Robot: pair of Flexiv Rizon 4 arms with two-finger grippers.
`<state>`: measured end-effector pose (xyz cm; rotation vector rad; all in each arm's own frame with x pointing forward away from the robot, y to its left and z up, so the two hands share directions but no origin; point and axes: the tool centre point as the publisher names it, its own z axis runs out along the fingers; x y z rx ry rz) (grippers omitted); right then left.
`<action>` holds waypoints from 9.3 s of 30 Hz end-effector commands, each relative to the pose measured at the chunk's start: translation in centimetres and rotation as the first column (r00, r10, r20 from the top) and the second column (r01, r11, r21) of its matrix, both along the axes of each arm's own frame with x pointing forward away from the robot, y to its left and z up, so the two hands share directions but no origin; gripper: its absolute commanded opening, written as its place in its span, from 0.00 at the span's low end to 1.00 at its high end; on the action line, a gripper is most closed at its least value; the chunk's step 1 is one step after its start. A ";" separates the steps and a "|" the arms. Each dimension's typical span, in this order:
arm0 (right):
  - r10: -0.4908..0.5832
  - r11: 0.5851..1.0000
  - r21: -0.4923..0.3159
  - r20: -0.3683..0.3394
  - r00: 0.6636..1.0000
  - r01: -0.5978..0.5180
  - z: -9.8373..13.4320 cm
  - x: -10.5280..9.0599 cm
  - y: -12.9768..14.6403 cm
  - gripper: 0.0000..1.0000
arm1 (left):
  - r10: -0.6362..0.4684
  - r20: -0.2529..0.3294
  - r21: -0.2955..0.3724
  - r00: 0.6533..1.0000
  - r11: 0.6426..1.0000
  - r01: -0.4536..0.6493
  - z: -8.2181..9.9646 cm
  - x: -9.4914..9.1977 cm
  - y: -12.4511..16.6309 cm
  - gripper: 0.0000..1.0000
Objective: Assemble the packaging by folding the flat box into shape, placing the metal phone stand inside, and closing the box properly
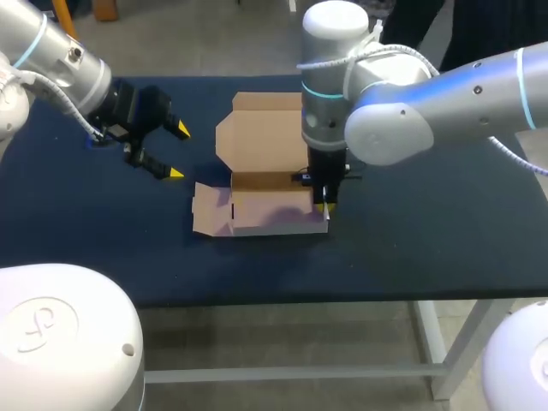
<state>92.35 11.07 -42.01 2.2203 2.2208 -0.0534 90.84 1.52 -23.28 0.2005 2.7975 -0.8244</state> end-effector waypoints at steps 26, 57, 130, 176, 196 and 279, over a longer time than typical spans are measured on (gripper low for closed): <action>0.001 1.000 -0.003 -0.007 1.000 -0.001 -0.2 0.3 0.1 0.00 | 0.746 -0.633 0.209 0.204 0.420 -0.883 -3.8 -2.7 1.2 1.00; 0.001 1.000 -0.003 -0.007 1.000 -0.001 -0.2 0.3 0.1 0.00 | 0.652 -0.758 0.241 0.011 0.296 -0.924 -8.8 -1.5 1.0 1.00; 0.001 1.000 -0.003 -0.007 1.000 -0.001 -0.2 0.3 0.1 0.00 | 0.932 -0.331 0.446 -0.146 0.018 -0.895 -11.9 2.3 -8.2 0.00; 0.001 1.000 -0.003 -0.007 1.000 -0.001 -0.2 0.3 0.1 0.00 | 0.693 -0.715 0.360 -0.096 0.247 -0.900 -13.5 0.9 1.9 0.11; 0.001 1.000 -0.003 -0.007 1.000 -0.001 -0.2 0.3 0.1 0.00 | 0.535 -0.843 0.275 -0.053 0.346 -0.897 -16.5 1.3 2.0 0.00; 0.001 1.000 -0.003 -0.007 1.000 -0.001 -0.2 0.3 0.1 0.00 | 0.355 -0.933 0.140 0.055 0.500 -0.855 -12.9 1.4 -8.5 0.35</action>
